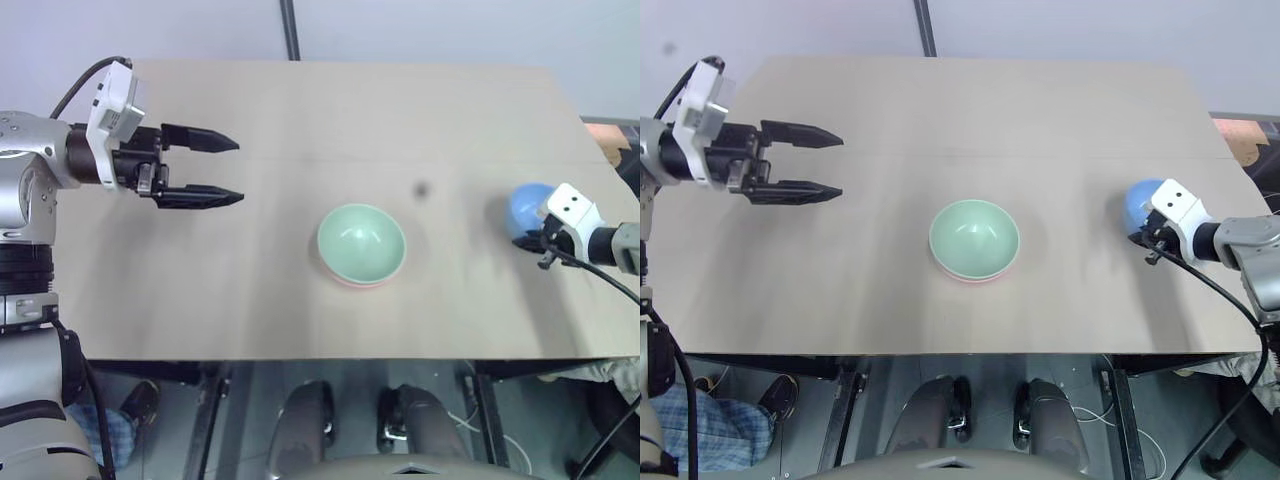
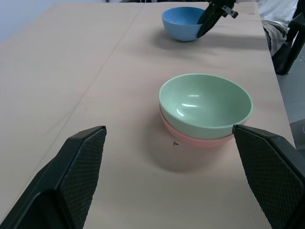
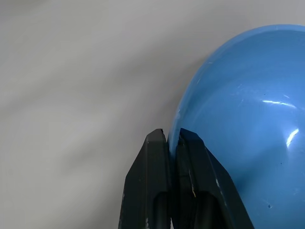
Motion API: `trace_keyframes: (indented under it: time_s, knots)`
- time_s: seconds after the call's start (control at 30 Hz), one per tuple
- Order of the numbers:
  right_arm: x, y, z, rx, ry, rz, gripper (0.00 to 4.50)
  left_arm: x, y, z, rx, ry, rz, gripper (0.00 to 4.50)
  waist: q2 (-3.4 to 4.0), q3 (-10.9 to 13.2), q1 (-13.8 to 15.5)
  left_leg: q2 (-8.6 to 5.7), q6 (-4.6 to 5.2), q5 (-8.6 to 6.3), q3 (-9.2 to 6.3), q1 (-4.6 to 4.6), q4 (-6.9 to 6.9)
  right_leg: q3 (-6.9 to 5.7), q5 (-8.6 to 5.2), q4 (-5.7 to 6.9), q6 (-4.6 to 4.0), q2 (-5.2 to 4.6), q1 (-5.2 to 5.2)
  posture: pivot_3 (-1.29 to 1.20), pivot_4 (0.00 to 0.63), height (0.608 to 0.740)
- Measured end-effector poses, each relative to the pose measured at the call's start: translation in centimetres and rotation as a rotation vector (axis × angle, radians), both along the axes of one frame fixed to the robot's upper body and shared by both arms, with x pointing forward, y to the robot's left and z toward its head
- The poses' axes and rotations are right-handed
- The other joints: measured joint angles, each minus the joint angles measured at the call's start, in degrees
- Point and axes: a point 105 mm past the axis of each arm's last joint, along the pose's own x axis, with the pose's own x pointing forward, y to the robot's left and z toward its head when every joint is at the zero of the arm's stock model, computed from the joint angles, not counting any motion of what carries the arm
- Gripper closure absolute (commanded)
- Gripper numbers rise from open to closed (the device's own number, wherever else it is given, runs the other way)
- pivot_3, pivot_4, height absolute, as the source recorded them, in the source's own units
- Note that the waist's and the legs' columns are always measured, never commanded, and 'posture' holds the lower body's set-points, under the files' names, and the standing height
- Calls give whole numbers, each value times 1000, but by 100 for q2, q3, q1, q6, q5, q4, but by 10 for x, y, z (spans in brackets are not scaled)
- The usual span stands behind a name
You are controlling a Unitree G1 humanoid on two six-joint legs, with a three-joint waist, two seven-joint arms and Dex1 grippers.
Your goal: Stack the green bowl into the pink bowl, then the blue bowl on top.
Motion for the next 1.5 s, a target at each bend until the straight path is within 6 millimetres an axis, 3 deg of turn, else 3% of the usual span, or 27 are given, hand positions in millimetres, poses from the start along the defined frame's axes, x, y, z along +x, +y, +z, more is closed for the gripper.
trace_keyframes:
  time_s: [0.1,0.3,0.43,0.6,0.97,1.0,1.03,1.1,1.3,1.5]
  knots:
    - [-10,27,12,25,-4,142,4449,1,1,-1,1,-2,5,0,3,2,-15,1,0,0,1,0,-1,3,0,2,0,2,-4,0,150,740]
    - [-29,97,61,-1,-139,447,4449,5,5,-4,3,2,16,0,3,2,-55,3,0,0,4,-4,0,3,0,2,0,2,-8,0,150,740]
    - [-41,136,76,-13,-192,598,4449,9,6,-5,2,-2,21,0,3,2,-64,2,0,0,4,-7,0,3,0,2,0,0,-10,0,150,740]
    - [-49,173,86,-56,-236,734,4449,14,3,-9,5,2,9,0,1,3,-74,1,0,0,5,-13,1,2,0,4,0,-2,-16,0,150,740]
    - [-64,217,95,-92,-267,913,4449,20,-3,-8,28,-19,-10,0,1,3,-135,1,-1,1,11,-14,1,7,1,11,-1,-2,-24,0,150,740]
    - [-65,219,94,-89,-267,918,3832,21,-3,-9,33,-15,-12,0,1,3,-137,1,-1,1,11,-14,1,7,1,11,-1,-2,-25,0,150,740]
    - [-65,220,95,-87,-267,920,3654,21,-4,-10,35,-13,-13,0,1,3,-137,1,-1,1,12,-15,1,7,1,11,-1,-2,-25,0,150,740]
    - [-64,223,97,-86,-279,920,2890,21,-4,-12,40,-8,-15,0,1,3,-138,1,-1,1,13,-15,1,8,1,11,-1,-3,-25,0,150,740]
    - [-59,226,99,-79,-302,889,34,21,-5,-12,42,-5,-16,0,1,3,-138,1,-1,1,13,-15,1,8,1,11,-1,-3,-25,0,150,740]
    - [-53,222,105,-45,-301,827,34,22,-6,-8,38,-15,-18,0,1,3,-136,1,-1,1,14,-15,1,8,1,12,-1,-3,-26,0,150,740]
